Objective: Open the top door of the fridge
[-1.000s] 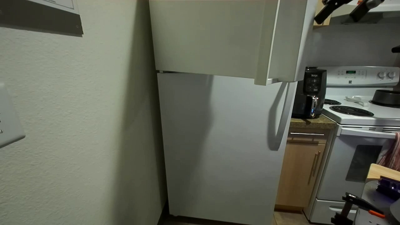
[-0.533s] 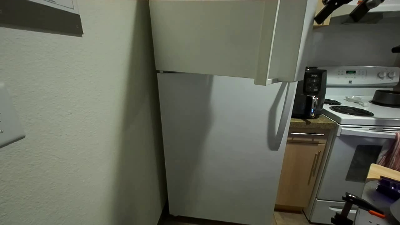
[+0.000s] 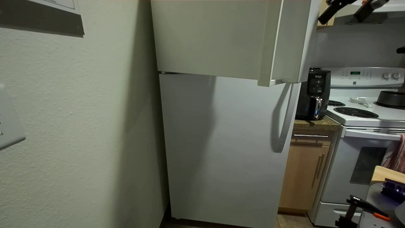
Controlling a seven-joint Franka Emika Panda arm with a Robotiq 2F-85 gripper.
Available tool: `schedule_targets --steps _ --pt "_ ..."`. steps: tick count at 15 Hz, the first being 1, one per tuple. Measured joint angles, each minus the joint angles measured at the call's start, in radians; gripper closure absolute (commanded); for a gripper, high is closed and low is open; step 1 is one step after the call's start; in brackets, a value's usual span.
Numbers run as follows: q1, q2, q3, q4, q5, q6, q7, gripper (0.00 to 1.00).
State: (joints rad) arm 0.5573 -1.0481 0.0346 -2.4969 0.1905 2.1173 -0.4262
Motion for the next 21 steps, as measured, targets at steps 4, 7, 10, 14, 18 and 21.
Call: schedule_targets --steps 4,7,10,14,18,21 --pt "0.0 0.0 0.001 0.0 0.0 0.001 0.0 0.0" --pt "0.005 0.004 0.008 0.0 0.002 0.012 0.0 0.0" --pt "0.034 0.03 0.028 -0.004 0.02 0.073 0.0 0.0" --pt "0.103 0.103 0.056 -0.004 0.042 0.189 0.0 0.0" --pt "0.207 0.158 0.044 -0.003 0.054 0.25 -0.009 0.0" --pt "0.31 0.163 -0.002 -0.002 0.083 0.256 -0.049 0.0"
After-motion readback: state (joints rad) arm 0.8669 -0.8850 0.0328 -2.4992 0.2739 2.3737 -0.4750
